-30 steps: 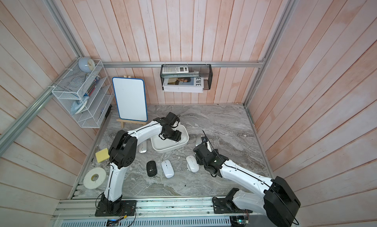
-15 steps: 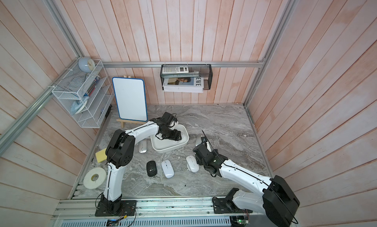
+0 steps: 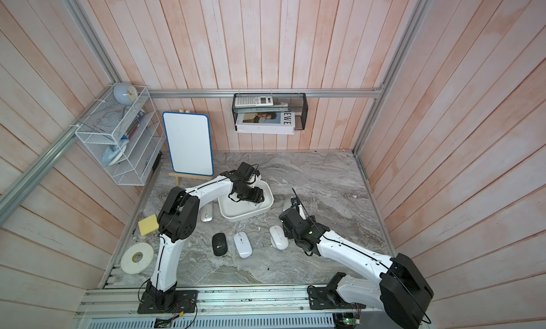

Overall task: Take out the mouse from the storage box
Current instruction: Pick up the mouse from the storage box.

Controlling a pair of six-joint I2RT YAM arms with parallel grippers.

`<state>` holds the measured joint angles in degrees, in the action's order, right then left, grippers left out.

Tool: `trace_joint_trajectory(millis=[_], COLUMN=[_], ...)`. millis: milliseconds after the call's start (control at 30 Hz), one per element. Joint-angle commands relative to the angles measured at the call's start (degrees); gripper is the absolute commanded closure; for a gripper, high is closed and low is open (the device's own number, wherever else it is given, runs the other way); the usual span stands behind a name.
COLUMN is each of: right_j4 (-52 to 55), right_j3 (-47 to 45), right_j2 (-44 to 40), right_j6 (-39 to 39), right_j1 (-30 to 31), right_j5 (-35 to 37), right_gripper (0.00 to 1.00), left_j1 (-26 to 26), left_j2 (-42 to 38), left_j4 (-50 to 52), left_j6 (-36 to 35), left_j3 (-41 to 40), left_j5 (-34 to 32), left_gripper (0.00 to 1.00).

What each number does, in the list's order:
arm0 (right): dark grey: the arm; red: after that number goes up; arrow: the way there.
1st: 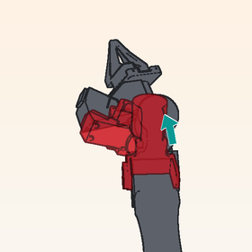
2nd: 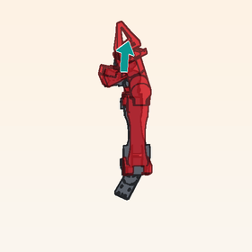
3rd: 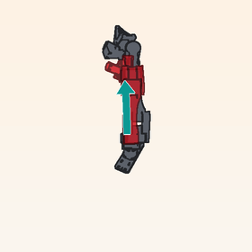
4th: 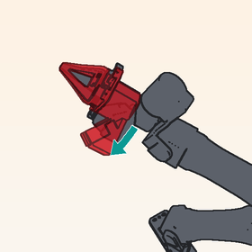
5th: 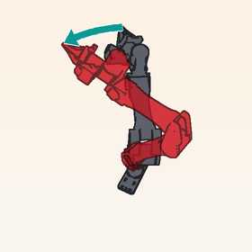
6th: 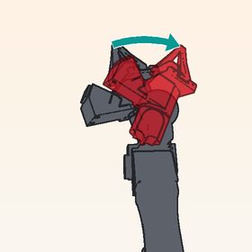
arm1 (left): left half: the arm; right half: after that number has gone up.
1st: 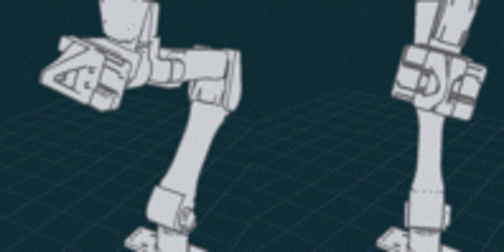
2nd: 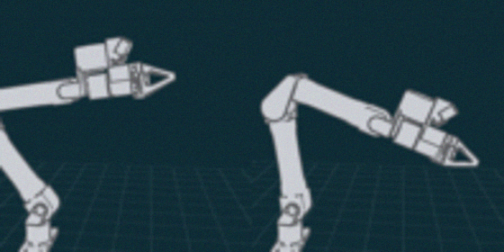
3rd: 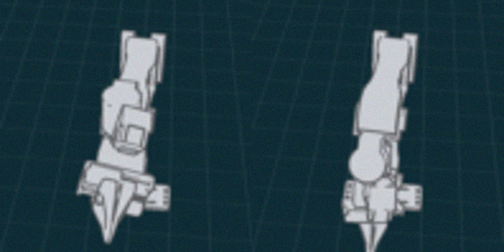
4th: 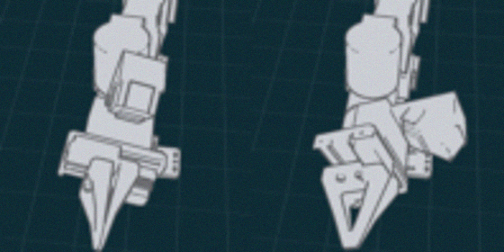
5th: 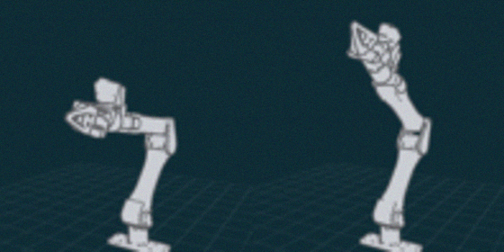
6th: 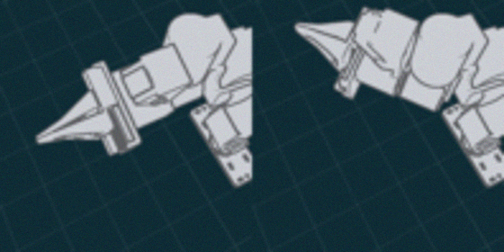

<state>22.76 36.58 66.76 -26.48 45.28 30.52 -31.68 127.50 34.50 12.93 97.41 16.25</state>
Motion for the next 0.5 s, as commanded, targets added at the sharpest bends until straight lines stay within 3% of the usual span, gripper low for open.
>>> trace_joint_trajectory(millis=[0, 300, 433, 467], right_j4=[0.61, 0.62, 0.64, 0.69], right_j3=[1.33, 1.34, 1.39, 1.39], right_j2=[0.39, 0.42, 0.47, 0.51], right_j6=[0.55, 0.5, 0.55, 0.55], right_j1=[-0.32, -0.33, -0.36, -0.36], right_j5=[0.23, 0.28, 0.33, 0.28], right_gripper=[0.14, 0.14, 0.15, 0.14], left_j1=[-0.23, -0.35, -0.38, -0.48], left_j2=[2.06, -1.8, -2.76, -2.54], left_j4=[0.61, -2.71, -3.37, -2.94], left_j6=[-0.24, 1.11, 0.67, 0.26], left_j3=[-1.95, -5.61, -6.5, -6.25], left_j5=[-2.53, -6.34, -6.67, -6.32], left_gripper=[0.43, 0.63, 0.62, 0.58])
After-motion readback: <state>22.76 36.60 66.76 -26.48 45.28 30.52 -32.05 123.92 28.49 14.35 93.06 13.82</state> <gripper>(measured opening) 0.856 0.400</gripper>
